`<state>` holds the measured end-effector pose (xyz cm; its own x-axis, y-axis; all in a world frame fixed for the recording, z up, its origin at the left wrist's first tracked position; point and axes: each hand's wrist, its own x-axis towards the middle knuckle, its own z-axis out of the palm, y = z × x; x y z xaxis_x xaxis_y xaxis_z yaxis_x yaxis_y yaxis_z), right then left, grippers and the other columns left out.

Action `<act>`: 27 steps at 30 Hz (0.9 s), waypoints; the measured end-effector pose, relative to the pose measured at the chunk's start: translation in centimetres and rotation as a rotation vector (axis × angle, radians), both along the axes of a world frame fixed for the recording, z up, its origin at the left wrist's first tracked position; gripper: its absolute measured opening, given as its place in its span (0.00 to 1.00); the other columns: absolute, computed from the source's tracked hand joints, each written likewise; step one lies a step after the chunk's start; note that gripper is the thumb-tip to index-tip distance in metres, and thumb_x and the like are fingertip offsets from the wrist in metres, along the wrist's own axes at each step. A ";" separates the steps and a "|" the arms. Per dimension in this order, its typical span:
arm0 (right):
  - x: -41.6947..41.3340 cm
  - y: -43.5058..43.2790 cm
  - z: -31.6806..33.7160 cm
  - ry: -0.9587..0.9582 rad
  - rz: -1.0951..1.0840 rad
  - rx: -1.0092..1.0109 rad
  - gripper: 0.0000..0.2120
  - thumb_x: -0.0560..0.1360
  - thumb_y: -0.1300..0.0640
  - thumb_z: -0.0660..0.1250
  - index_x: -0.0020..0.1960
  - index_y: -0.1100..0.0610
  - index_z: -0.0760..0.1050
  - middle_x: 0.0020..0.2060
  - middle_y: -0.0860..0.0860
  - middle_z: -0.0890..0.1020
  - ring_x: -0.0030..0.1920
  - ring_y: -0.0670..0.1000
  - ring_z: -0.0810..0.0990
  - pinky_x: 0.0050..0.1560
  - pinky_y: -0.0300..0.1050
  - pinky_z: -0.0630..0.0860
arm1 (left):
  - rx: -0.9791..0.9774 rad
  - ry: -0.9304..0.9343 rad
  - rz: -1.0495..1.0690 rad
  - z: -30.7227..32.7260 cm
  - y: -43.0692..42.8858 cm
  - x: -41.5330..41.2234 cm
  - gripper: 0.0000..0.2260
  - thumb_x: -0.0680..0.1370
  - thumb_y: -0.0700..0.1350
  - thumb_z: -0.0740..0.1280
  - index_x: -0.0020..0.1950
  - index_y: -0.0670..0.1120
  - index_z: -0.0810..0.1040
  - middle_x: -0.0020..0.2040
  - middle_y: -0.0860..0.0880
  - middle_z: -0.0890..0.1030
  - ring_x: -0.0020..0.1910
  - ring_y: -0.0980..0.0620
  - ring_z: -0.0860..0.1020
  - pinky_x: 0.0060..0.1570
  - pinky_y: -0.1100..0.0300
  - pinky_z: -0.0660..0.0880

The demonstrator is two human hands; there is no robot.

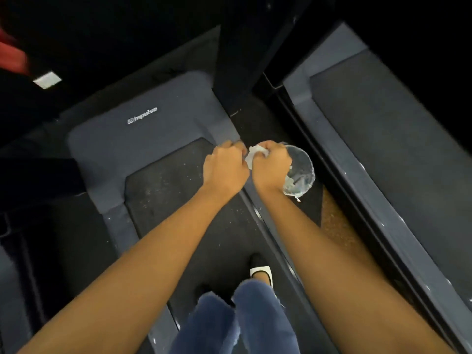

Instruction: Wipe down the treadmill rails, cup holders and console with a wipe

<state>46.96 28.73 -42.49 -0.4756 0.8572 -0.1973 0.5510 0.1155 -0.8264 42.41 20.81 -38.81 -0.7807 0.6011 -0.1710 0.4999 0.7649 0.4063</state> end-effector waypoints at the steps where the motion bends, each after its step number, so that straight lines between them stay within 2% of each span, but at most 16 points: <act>1: -0.1 0.4 -2.3 -0.018 0.003 0.005 0.14 0.70 0.69 0.61 0.49 0.61 0.82 0.46 0.59 0.81 0.45 0.56 0.79 0.40 0.39 0.69 | -0.020 0.012 -0.024 -2.1 0.7 -0.2 0.12 0.77 0.39 0.60 0.58 0.45 0.78 0.56 0.44 0.78 0.52 0.42 0.77 0.48 0.49 0.75; 6: -1.1 2.3 -12.7 -0.062 0.051 0.070 0.13 0.72 0.68 0.61 0.51 0.62 0.81 0.51 0.58 0.80 0.49 0.55 0.79 0.43 0.39 0.71 | -0.054 0.033 -0.058 -12.0 3.1 -1.8 0.14 0.78 0.41 0.60 0.62 0.44 0.76 0.59 0.43 0.76 0.56 0.41 0.75 0.52 0.47 0.73; 10: -1.3 4.5 -19.8 -0.093 0.044 0.095 0.14 0.74 0.68 0.61 0.57 0.62 0.79 0.58 0.57 0.74 0.53 0.53 0.76 0.43 0.32 0.63 | -0.063 0.033 -0.094 -20.2 4.3 -2.8 0.16 0.77 0.38 0.61 0.65 0.45 0.74 0.61 0.42 0.75 0.59 0.41 0.73 0.54 0.45 0.74; 13: -0.2 6.1 -25.4 -0.126 0.000 0.086 0.16 0.75 0.68 0.61 0.60 0.60 0.77 0.58 0.56 0.75 0.53 0.53 0.76 0.44 0.36 0.65 | -0.067 0.035 -0.179 -25.5 5.3 -2.9 0.18 0.77 0.39 0.62 0.67 0.45 0.72 0.61 0.42 0.75 0.60 0.41 0.72 0.55 0.45 0.73; 16: 1.4 8.8 -30.4 -0.167 -0.177 0.004 0.16 0.75 0.68 0.61 0.59 0.58 0.78 0.57 0.56 0.77 0.52 0.55 0.79 0.45 0.40 0.71 | -0.080 0.070 -0.301 -29.7 6.8 -2.5 0.20 0.78 0.40 0.62 0.70 0.45 0.70 0.62 0.44 0.76 0.60 0.41 0.72 0.56 0.47 0.72; 19: 2.2 12.9 -34.0 -0.216 -0.282 -0.014 0.17 0.76 0.67 0.61 0.62 0.57 0.76 0.59 0.55 0.78 0.53 0.56 0.80 0.45 0.44 0.74 | -0.083 0.058 -0.305 -32.3 8.9 -2.4 0.20 0.78 0.40 0.62 0.71 0.44 0.68 0.63 0.44 0.75 0.62 0.41 0.71 0.58 0.48 0.70; 23: 2.3 18.4 -37.0 -0.261 -0.225 -0.166 0.32 0.77 0.64 0.65 0.77 0.53 0.58 0.70 0.56 0.71 0.61 0.57 0.77 0.56 0.50 0.78 | -0.036 0.080 -0.325 -33.8 11.8 -2.9 0.22 0.78 0.42 0.62 0.72 0.45 0.67 0.64 0.44 0.74 0.63 0.42 0.71 0.59 0.48 0.70; 25: 2.4 19.6 -37.7 -0.430 -0.141 -0.185 0.32 0.74 0.63 0.67 0.75 0.54 0.60 0.69 0.57 0.70 0.60 0.59 0.76 0.55 0.54 0.79 | -0.049 0.074 -0.324 -33.7 12.2 -3.2 0.22 0.79 0.42 0.62 0.73 0.45 0.66 0.64 0.44 0.74 0.63 0.42 0.70 0.59 0.48 0.69; 27: 2.9 19.6 -37.3 -0.525 -0.106 -0.146 0.25 0.73 0.64 0.65 0.69 0.57 0.67 0.63 0.59 0.75 0.60 0.61 0.76 0.55 0.57 0.79 | -0.042 0.077 -0.318 -33.0 12.0 -3.4 0.22 0.79 0.42 0.62 0.73 0.45 0.66 0.64 0.44 0.74 0.63 0.42 0.70 0.59 0.49 0.69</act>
